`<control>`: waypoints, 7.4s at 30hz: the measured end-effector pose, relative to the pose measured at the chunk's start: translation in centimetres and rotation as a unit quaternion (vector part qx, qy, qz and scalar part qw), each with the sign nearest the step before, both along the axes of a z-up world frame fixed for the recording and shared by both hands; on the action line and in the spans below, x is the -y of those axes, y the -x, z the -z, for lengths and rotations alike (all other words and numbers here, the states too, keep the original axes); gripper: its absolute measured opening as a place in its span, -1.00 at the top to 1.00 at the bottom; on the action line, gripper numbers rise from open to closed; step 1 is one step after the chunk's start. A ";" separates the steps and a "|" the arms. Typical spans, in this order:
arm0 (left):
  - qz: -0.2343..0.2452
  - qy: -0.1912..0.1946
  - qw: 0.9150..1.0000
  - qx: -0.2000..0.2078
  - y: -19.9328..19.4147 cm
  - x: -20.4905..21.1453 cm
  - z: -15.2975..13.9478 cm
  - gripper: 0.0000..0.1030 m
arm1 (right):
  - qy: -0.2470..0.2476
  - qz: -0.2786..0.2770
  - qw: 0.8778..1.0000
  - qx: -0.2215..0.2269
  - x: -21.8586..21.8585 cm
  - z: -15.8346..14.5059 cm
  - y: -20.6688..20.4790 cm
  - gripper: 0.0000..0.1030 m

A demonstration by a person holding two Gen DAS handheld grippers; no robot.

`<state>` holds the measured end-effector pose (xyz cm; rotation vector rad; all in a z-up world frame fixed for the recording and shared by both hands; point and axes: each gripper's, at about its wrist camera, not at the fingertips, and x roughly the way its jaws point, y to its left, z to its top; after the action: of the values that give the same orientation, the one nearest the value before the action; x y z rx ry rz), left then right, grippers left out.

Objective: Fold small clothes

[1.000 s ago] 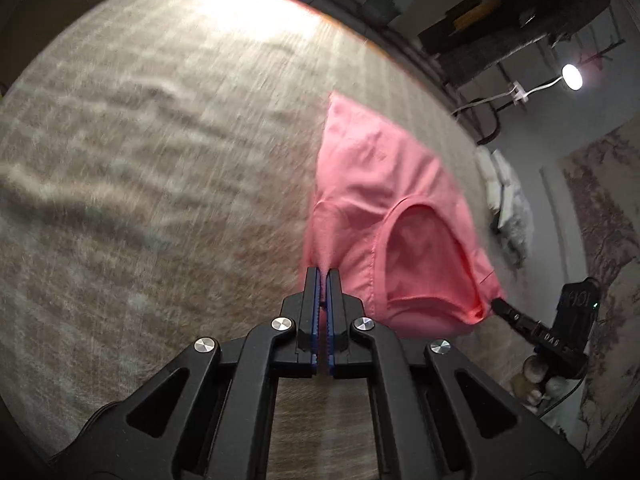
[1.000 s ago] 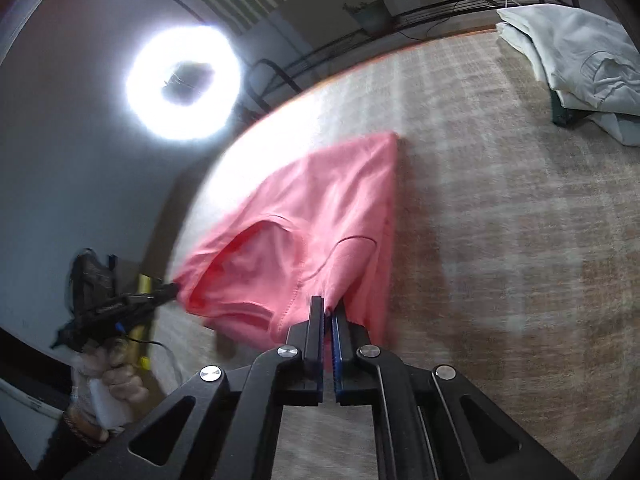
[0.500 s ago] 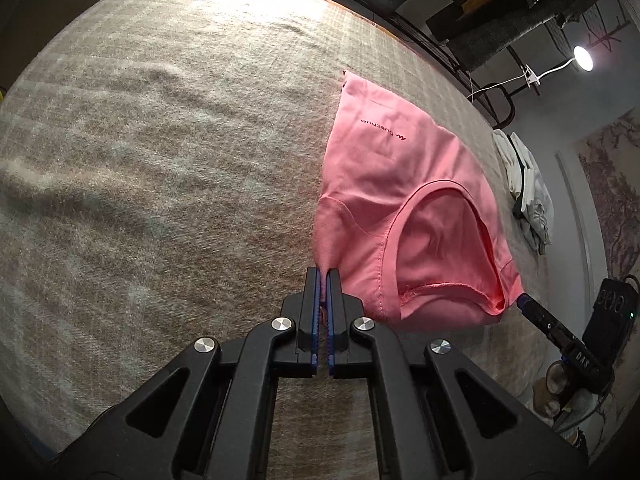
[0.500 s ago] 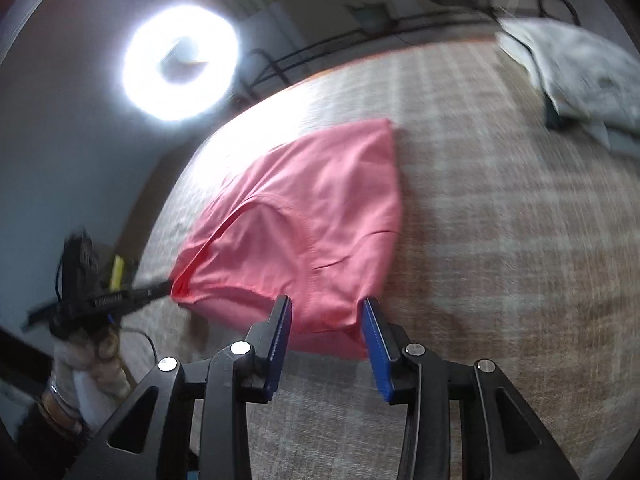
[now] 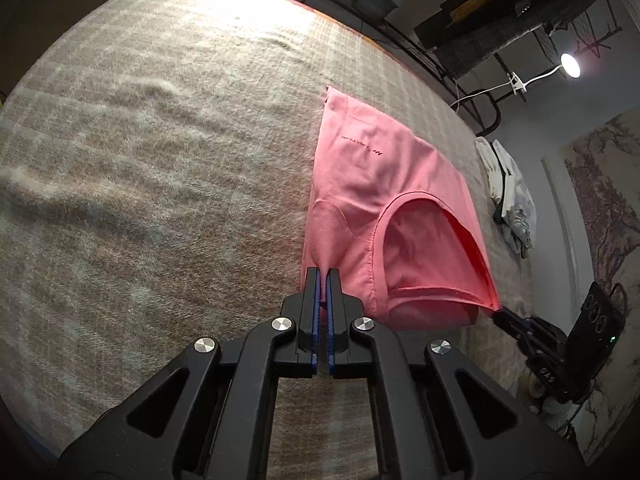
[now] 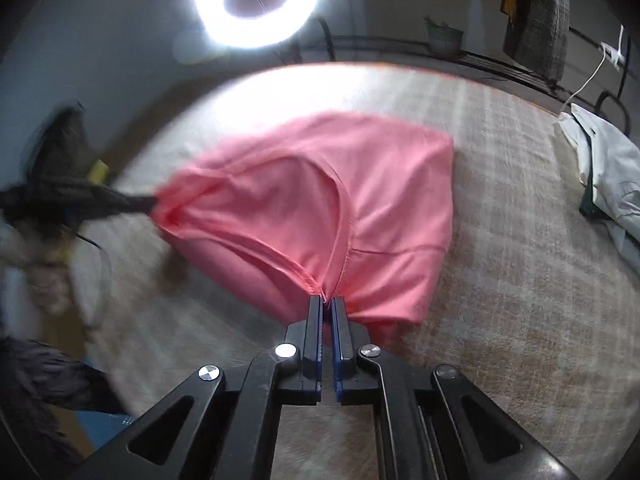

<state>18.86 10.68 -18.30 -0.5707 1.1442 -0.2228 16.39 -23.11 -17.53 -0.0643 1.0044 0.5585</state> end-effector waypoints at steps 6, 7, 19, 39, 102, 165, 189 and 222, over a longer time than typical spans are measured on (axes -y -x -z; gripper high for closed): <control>0.036 -0.080 0.996 -0.011 0.5 1.6 1.3 1.00 | 0.003 -0.037 0.999 -0.029 0.3 0.7 0.4 0.85; 0.043 -0.089 0.995 -0.003 0.6 1.7 0.8 1.00 | 0.009 -0.040 0.998 -0.041 0.2 1.3 0.3 0.82; 0.076 -0.160 0.980 0.094 -2.2 4.9 -3.0 1.00 | -0.128 0.094 0.983 -0.093 9.0 2.2 -5.9 0.26; 0.033 -0.112 0.988 0.096 -8.6 3.6 -1.7 1.00 | -0.086 0.057 0.995 -0.008 5.2 -1.3 -6.6 0.45; 0.110 -0.154 0.974 0.124 -10.0 8.8 -2.0 0.57 | 0.025 -0.088 0.995 0.038 -4.3 0.8 -8.7 0.37; 0.150 -0.026 0.962 0.228 -15.0 32.4 -12.7 0.90 | -0.054 0.153 0.983 0.090 20.1 -11.4 -7.0 0.94; 0.166 -0.027 0.966 0.195 -27.9 45.1 -5.1 0.24 | -0.054 0.256 0.964 0.054 38.8 -4.8 -18.8 0.33; 0.224 -0.080 0.943 0.232 -23.2 45.4 -7.9 0.49 | -0.045 0.244 0.960 0.132 37.3 -7.1 -15.1 0.42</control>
<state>42.08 -34.73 -10.38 -0.0918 0.8047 -0.6174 31.48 -60.39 -10.41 0.1831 0.6968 0.1363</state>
